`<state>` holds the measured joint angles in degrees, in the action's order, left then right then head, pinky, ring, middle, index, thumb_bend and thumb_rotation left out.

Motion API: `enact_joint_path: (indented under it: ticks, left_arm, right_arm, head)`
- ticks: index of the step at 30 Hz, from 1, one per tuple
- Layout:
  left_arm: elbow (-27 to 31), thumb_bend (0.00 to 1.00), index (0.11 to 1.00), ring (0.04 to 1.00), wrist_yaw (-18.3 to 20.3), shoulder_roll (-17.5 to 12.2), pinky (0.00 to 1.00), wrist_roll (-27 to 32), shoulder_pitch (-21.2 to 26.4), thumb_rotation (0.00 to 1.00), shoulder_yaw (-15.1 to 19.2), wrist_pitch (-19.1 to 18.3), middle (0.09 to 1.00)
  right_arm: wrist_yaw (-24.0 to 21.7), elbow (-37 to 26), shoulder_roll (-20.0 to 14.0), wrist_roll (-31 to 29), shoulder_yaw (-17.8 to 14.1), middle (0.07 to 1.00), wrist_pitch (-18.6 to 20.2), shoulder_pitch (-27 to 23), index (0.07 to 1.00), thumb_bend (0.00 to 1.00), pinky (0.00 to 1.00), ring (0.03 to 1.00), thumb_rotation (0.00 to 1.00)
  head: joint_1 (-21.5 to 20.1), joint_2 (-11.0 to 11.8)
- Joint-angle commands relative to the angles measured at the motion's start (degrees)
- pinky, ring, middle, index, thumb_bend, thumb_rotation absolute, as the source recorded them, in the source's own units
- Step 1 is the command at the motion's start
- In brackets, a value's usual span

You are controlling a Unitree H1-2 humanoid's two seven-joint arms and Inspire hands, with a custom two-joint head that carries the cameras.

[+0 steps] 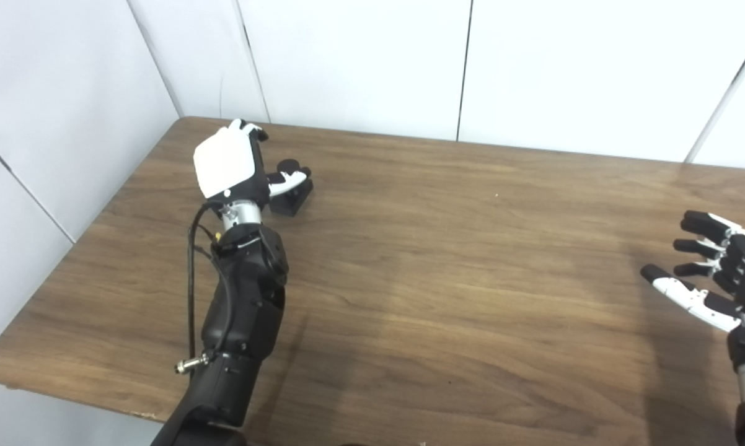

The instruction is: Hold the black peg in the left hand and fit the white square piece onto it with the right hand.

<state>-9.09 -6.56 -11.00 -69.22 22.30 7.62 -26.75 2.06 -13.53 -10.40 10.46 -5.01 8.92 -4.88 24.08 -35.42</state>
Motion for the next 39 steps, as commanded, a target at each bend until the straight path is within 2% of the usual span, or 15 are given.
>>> enact_joint_path:
  ticks: [1,7,12,18,25,31,39]
  left_arm:
    - [-0.11,0.86,0.689,0.894,-1.23,-0.64,0.83,-2.52,2.9,0.45,1.1,-0.16,0.895]
    - [-2.06,0.86,0.677,0.899,-0.47,-0.26,0.84,-3.41,3.17,0.46,2.22,-0.16,0.901]
    - [-3.78,0.88,0.644,0.876,0.06,-0.1,0.78,-4.61,3.25,0.49,2.67,-0.16,0.888]
    - [-4.96,0.89,0.625,0.869,0.42,1.14,0.78,-4.76,3.32,0.53,4.21,-0.16,0.884]
    - [-4.8,0.92,0.668,0.866,2.47,1.57,0.77,-4.22,3.17,0.6,4.51,-0.15,0.893]
    - [-4.75,0.89,0.66,0.851,2.96,1.4,0.73,-3.16,3.0,0.58,4.09,-0.17,0.888]
    - [-5.02,0.88,0.674,0.846,3.45,1.74,0.74,-1.5,2.73,0.54,3.74,-0.17,0.879]
  right_arm:
    - [0.17,-2.26,-0.32,0.01,-0.28,0.763,-0.84,-1.9,0.739,0.59,0.52,0.697,0.05]
    - [0.11,-2.68,-0.33,0.15,-0.2,0.764,-0.44,-1.9,0.739,0.59,0.53,0.692,0.05]
    - [0.18,-2.94,-0.16,0.26,-0.14,0.766,0.12,-2.06,0.736,0.59,0.53,0.69,0.04]
    - [0.13,-2.92,-0.13,0.02,0.0,0.764,0.06,-2.08,0.736,0.58,0.53,0.697,0.04]
    - [0.28,-3.42,0.1,0.48,0.31,0.763,0.44,-1.88,0.734,0.58,0.54,0.701,0.02]
    - [0.52,-3.53,0.37,0.71,0.42,0.773,0.55,-1.68,0.737,0.57,0.55,0.707,0.0]
    - [0.69,-3.73,0.58,0.68,0.38,0.774,0.15,-1.32,0.735,0.56,0.55,0.715,0.0]
  head:
    - [-0.06,-0.01]
    - [-0.16,-0.4]
    - [-0.35,-0.44]
    - [-0.49,-0.44]
    - [-0.54,-0.55]
    - [-0.75,-0.64]
    - [-1.01,-0.67]
